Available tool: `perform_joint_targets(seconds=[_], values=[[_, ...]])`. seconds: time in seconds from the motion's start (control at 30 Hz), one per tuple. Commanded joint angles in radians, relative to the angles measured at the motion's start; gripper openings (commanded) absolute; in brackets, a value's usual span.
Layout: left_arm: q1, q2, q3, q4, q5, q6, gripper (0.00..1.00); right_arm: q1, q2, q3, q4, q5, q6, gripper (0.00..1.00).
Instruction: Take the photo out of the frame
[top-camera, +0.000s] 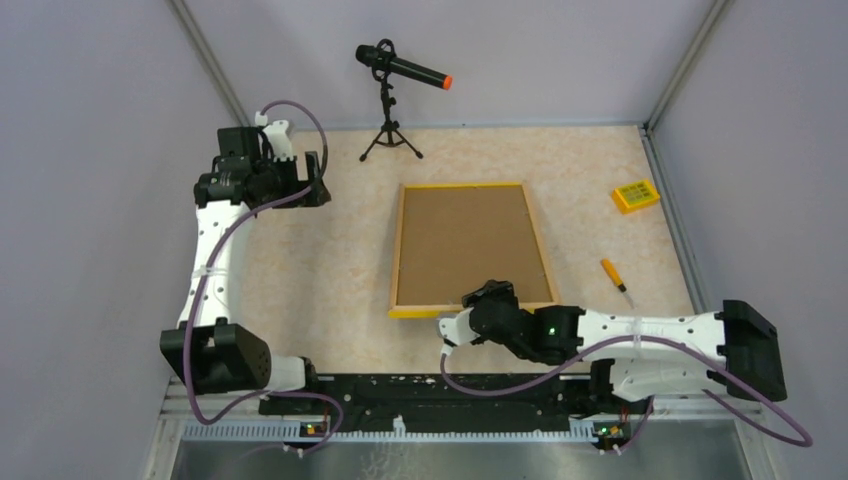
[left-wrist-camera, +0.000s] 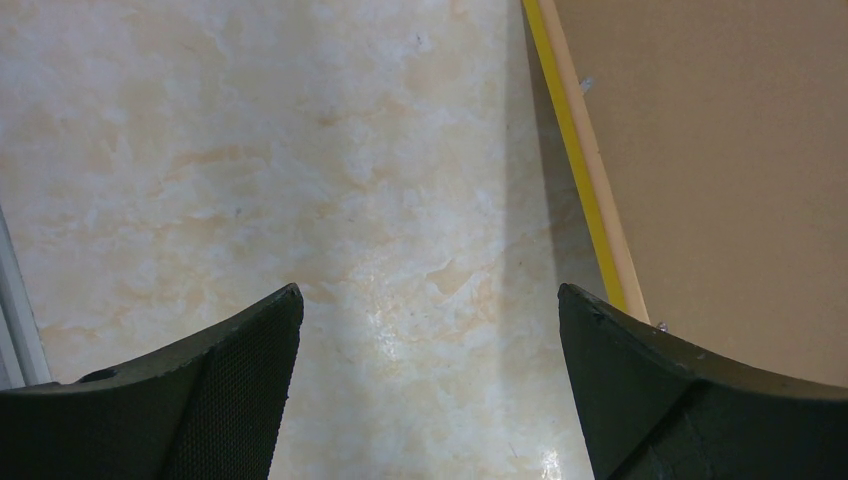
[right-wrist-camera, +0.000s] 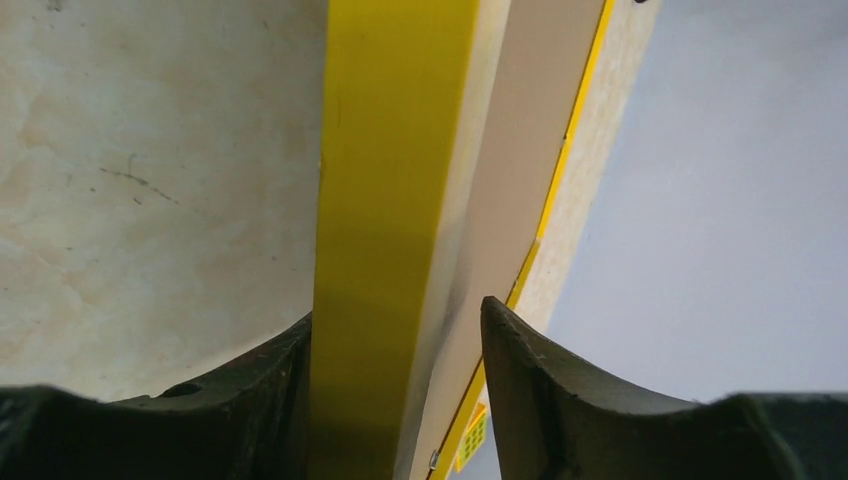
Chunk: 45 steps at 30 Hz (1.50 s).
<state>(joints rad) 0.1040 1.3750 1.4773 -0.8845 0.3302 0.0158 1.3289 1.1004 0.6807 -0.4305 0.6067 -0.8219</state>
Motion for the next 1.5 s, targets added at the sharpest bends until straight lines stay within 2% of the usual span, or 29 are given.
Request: perform_joint_targets(seconds=[0.0, 0.2, 0.5, 0.63, 0.83, 1.0, 1.13, 1.27, 1.47], values=[[0.005, -0.064, -0.046, 0.063, 0.03, -0.007, 0.99, 0.01, 0.037, 0.002, 0.099, -0.039, 0.023, 0.53], [0.006, -0.109, -0.089, 0.075, 0.012, 0.034, 0.99, 0.029, 0.076, 0.013, 0.074, -0.112, 0.069, 0.76], [0.005, -0.11, -0.107, 0.046, 0.044, 0.08, 0.99, 0.04, 0.169, 0.092, 0.028, -0.195, 0.106, 0.98], [0.005, -0.104, -0.102, 0.029, 0.082, 0.113, 0.99, 0.039, 0.203, 0.163, -0.053, -0.286, 0.132, 0.99], [0.005, -0.076, -0.091, -0.043, 0.211, 0.178, 0.99, 0.036, 0.202, 0.283, -0.211, -0.554, 0.149, 0.99], [0.005, -0.077, -0.094, -0.071, 0.291, 0.22, 0.99, -0.023, 0.192, 0.366, -0.303, -0.661, 0.164, 0.99], [0.006, -0.092, -0.102, -0.072, 0.359, 0.263, 0.99, -0.23, 0.207, 0.489, -0.407, -0.76, 0.239, 0.99], [0.004, -0.102, -0.116, -0.074, 0.415, 0.298, 0.99, -0.459, 0.23, 0.566, -0.476, -0.773, 0.302, 0.99], [0.0, -0.112, -0.104, -0.103, 0.482, 0.379, 0.99, -0.926, 0.196, 0.63, -0.629, -0.887, 0.331, 0.99]])
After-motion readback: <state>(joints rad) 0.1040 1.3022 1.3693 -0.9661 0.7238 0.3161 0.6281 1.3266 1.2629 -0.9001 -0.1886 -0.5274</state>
